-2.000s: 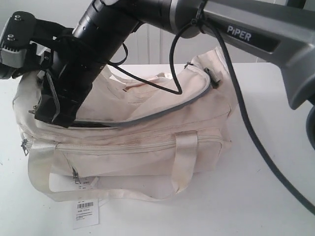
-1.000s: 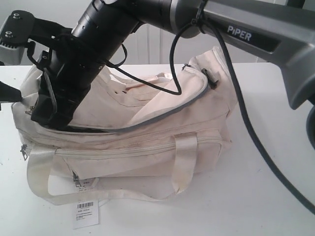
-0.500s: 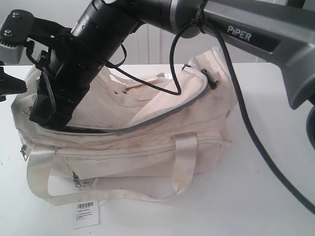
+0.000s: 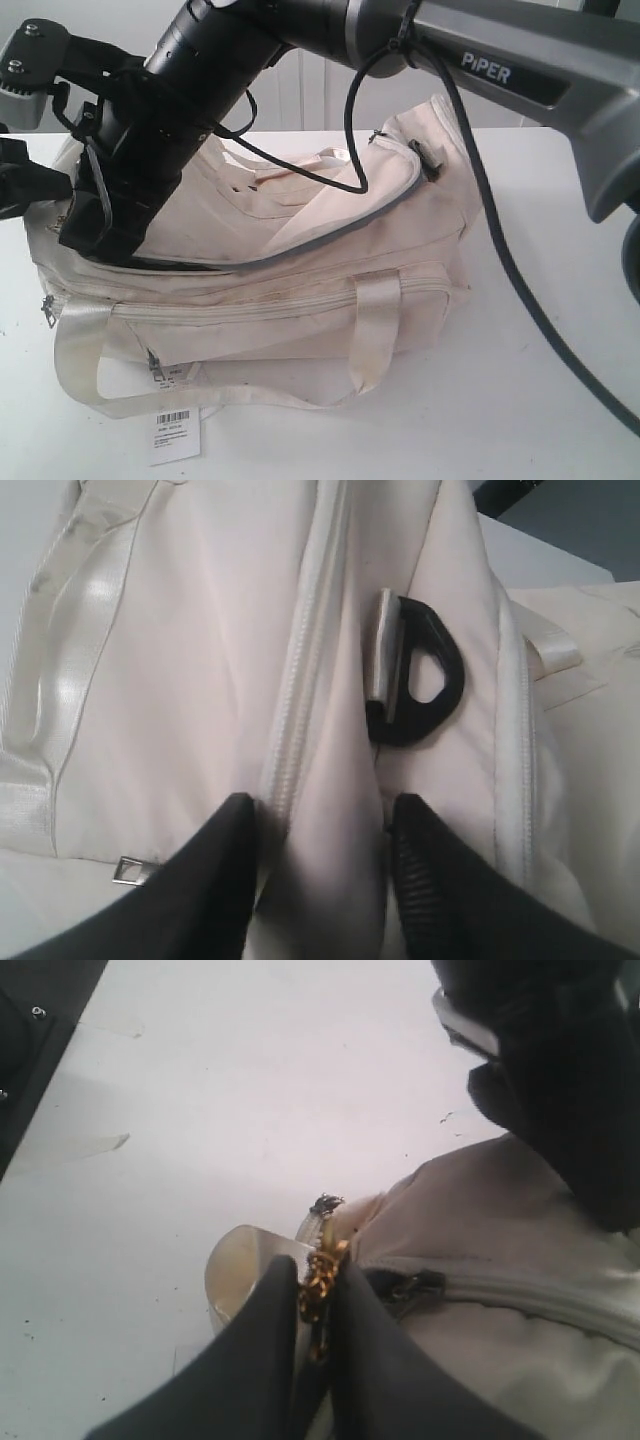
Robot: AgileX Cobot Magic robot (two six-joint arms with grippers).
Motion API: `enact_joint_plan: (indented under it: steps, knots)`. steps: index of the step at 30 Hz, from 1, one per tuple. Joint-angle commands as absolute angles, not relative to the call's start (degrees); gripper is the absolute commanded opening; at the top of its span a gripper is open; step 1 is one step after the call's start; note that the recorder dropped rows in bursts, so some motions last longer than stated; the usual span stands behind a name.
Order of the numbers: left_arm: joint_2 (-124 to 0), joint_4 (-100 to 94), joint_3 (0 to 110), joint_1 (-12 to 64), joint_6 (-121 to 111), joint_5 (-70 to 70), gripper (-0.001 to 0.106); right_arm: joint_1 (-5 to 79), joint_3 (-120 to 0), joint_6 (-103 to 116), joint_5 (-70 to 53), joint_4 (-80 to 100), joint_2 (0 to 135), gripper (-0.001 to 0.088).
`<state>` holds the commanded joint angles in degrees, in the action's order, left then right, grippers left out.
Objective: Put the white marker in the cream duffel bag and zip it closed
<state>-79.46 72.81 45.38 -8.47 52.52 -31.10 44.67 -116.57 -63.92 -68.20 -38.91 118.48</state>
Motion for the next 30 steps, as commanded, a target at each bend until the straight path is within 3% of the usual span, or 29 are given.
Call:
enact_joint_plan:
  steps: [6,30]
  knots:
    - [-79.6,74.03,45.38,-8.47,55.7,-31.25,0.0,44.67,-116.57,-63.92,-67.57,-38.91,118.48,0.0]
    - [-79.6,75.36,45.38,-8.47,55.97,-30.02,0.0,44.67,-116.57,-59.06,-69.96,-40.86,117.84,0.0]
